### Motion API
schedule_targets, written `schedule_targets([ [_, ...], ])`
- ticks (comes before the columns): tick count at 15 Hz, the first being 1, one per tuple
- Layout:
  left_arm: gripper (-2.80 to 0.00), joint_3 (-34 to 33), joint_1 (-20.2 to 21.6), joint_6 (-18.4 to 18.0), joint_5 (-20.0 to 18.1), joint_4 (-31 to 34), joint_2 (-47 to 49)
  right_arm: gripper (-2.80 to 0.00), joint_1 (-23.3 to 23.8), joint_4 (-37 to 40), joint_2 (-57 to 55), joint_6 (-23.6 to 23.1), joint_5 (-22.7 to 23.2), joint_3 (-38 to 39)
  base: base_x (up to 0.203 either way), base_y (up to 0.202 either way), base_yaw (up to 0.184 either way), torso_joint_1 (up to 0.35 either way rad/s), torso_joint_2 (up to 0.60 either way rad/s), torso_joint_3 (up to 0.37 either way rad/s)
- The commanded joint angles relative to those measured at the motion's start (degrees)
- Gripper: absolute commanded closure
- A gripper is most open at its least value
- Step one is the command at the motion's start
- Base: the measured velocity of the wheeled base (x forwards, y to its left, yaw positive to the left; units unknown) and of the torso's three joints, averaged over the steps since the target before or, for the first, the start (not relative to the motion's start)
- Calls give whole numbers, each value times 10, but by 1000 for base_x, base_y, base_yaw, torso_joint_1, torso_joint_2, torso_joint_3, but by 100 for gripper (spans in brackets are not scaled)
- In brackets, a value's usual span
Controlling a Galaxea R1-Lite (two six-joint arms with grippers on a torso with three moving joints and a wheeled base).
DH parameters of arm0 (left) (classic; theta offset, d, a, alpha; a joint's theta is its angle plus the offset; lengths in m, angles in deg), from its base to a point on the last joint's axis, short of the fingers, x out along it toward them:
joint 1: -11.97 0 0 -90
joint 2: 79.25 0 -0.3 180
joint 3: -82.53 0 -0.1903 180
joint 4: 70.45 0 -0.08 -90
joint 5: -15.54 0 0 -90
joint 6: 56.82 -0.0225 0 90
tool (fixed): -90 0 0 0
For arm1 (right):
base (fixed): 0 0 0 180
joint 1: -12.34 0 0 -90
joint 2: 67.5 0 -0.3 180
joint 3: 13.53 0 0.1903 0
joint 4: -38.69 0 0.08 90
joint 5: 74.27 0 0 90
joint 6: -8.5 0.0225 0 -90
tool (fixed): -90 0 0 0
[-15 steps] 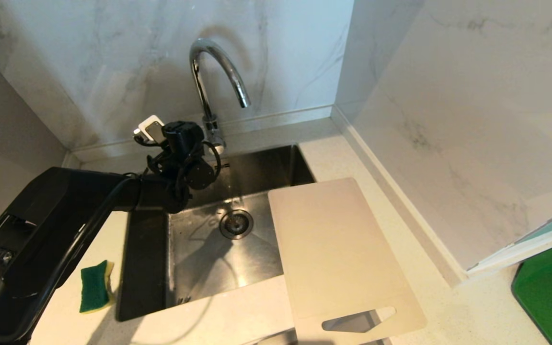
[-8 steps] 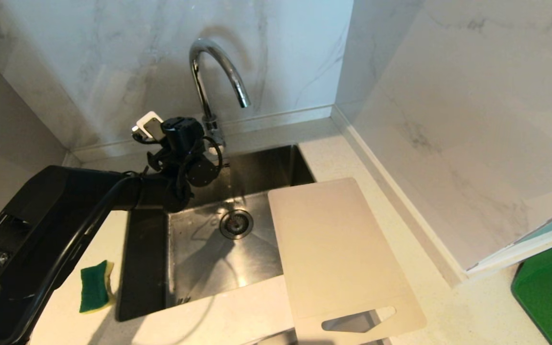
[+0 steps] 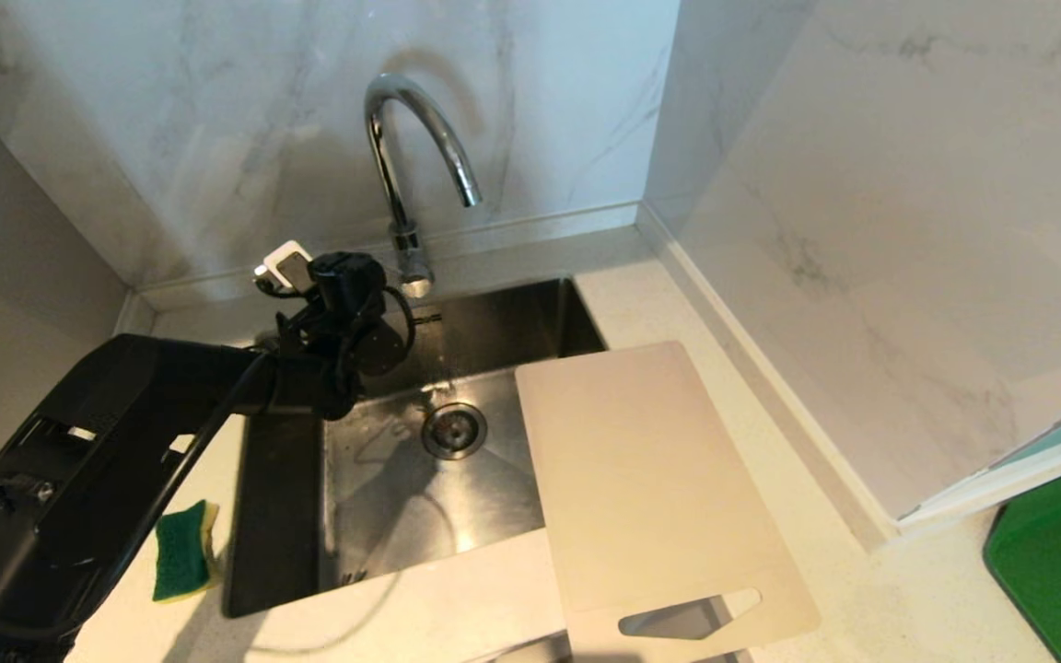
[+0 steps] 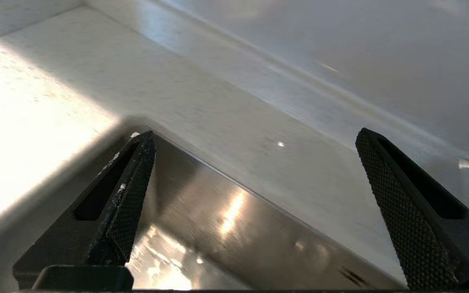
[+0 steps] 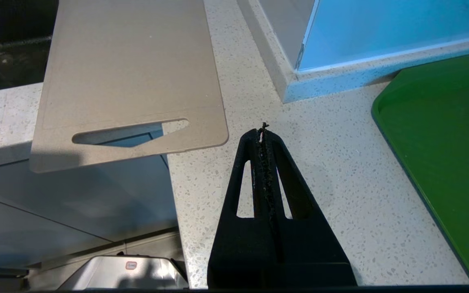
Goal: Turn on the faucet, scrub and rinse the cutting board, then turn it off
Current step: Turn on the tap
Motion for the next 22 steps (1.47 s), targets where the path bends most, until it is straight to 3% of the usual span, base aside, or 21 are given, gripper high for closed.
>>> schedule_targets([
  [1,-280,2,6,1,3,-2,11,0,0,0,0,0,-1,0,0,0,0,0,0,0],
  [8,-280,-9,9,1,10,5,-23,0,0,0,0,0,-1,0,0,0,0,0,0,0],
  [12,-280,-8,0,-7,-18,7,-46,0,0,0,0,0,-1,0,0,0,0,0,0,0],
  [16,-280,-4,-4,-54,-26,-47,-40,0,0,0,0,-1,-1,0,0,0,0,0,0,0],
  [20,-280,-4,-3,-155,-20,-171,-12,0,0,0,0,0,-1,0,0,0,0,0,0,0],
  [22,-280,-4,-3,-164,-21,-180,-2,0,0,0,0,0,-1,0,0,0,0,0,0,0],
])
